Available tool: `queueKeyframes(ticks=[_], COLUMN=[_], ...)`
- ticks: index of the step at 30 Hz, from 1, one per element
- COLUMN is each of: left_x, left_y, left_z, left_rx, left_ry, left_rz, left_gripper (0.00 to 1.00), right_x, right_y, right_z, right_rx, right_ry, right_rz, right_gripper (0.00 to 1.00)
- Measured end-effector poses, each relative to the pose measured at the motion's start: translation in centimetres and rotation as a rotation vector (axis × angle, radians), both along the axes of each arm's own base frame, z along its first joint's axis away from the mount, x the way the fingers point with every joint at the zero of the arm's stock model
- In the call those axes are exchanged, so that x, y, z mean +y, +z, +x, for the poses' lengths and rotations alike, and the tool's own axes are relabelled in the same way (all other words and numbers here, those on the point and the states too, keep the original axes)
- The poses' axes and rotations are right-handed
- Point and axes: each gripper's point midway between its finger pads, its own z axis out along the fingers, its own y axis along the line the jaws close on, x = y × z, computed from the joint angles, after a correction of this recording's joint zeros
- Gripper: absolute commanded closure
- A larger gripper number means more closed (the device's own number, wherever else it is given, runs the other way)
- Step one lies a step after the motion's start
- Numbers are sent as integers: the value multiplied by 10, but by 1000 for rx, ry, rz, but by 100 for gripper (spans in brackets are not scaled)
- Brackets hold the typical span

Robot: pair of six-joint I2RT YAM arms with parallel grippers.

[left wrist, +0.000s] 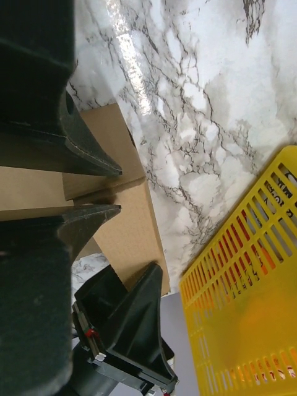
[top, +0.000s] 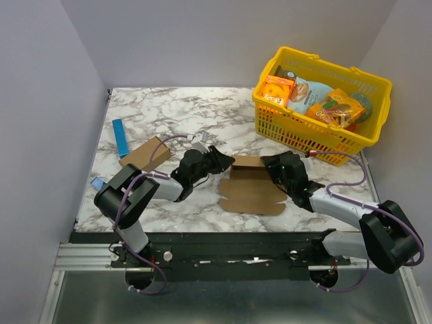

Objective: Fold the paper box

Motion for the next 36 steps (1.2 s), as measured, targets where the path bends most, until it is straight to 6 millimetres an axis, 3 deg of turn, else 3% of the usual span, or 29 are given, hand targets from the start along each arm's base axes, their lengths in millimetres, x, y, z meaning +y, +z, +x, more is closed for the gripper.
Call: queueKeyframes(ticks=[9, 17, 20, 23, 25, 27, 30, 32, 35, 36], left_x=[-3, -2, -1, 0, 4, 8, 14, 17, 18, 18], left_y=[-1, 0, 0, 0, -2, -4, -6, -7, -8, -7], left_z=[-1, 0, 0, 1, 1, 0, -2, -2, -2, -2], left_rx=[-53, -102, -105, -102, -93, -81, -65, -52, -41, -39], left_ry=[-39, -64, -73, -83, -85, -86, -89, -92, -101, -103], left_rz=[31, 100, 127, 158, 182, 204, 232, 240, 233, 228], left_gripper=[72, 68, 64, 50, 40, 33, 29, 29, 29, 28], right_x=[12, 24, 29, 33, 33, 33, 34, 35, 39, 41], right_y=[12, 25, 29, 45, 61, 87, 137, 159, 159, 150], right_z=[-16, -55, -77, -92, -97, -94, -81, -69, -53, -45], right_rx=[-75, -173, -232, -310, -363, -421, -527, -575, -563, -536], right_ry=[165, 380, 510, 630, 698, 756, 826, 862, 922, 960], right_rz=[-41, -56, -88, -163, -247, -356, -547, -664, -774, -819], right_gripper=[32, 30, 29, 26, 16, 16, 14, 14, 14, 14])
